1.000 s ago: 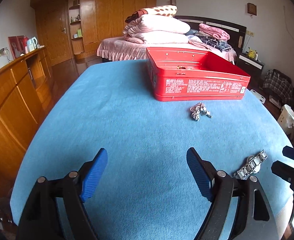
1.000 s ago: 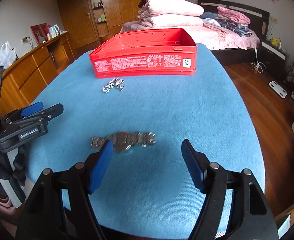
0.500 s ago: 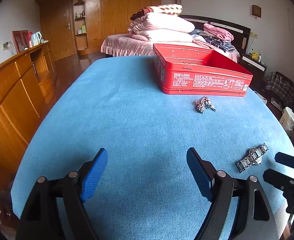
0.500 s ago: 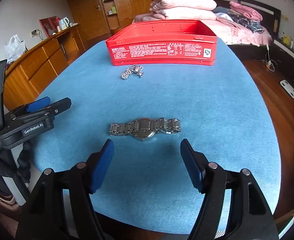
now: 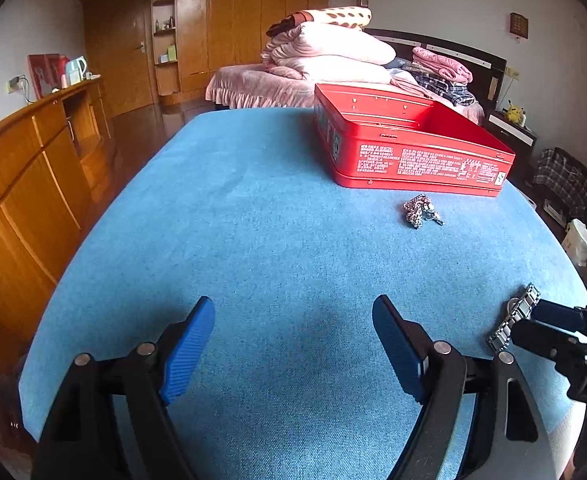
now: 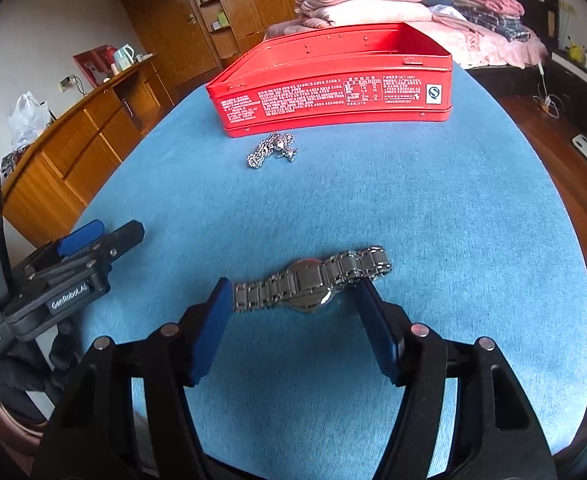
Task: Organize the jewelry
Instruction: 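Grasp the silver link watch band with the right tool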
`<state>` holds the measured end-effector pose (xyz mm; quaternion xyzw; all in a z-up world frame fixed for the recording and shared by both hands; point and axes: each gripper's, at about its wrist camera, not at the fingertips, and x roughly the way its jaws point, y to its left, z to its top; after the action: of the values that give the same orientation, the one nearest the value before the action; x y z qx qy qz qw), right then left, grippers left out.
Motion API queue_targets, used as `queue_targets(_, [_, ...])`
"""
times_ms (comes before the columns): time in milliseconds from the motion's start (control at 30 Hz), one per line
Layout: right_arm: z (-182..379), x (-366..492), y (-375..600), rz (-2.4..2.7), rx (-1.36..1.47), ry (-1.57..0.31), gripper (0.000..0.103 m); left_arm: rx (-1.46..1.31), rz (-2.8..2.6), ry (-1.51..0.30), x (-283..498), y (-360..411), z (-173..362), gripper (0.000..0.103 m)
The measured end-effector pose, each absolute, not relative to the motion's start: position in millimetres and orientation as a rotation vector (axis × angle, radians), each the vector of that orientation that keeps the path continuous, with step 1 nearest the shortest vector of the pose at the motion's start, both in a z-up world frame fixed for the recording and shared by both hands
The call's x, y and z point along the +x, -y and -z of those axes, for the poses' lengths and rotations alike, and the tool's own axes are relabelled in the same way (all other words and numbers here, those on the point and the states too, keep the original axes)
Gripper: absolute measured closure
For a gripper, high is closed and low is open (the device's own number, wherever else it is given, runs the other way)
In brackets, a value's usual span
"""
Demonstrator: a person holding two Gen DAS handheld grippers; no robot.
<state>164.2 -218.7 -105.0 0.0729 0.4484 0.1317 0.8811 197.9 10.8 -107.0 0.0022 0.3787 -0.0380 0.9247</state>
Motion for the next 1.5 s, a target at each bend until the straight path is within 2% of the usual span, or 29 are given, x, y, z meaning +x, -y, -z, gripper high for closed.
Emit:
queue_targets(500, [109.3, 196.4, 195.7, -0.267, 0.041, -0.912, 0.041, -0.006, 0.080, -0.790, 205.0, -14.3, 111.5, 0.022])
queue_targets(800, [99.1, 174.6, 201.6, -0.167, 0.014, -0.903, 0.042, -0.023, 0.097, -0.786, 204.1, -15.1, 110.8, 0.022])
queue_targets(1000, [109.4, 180.1, 197.9, -0.138, 0.018, -0.924, 0.050, -0.004, 0.112, -0.775, 202.1, -12.7, 109.0, 0.020])
queue_targets(1200, [111.7, 184.2, 193.5, -0.088, -0.029, -0.898, 0.072, 0.001, 0.100, -0.772, 203.0, -14.9, 108.8, 0.019])
queue_targets(1500, [111.8, 182.6, 199.3, -0.106, -0.030, -0.908, 0.072, -0.004, 0.113, -0.785, 207.8, -9.9, 110.1, 0.019])
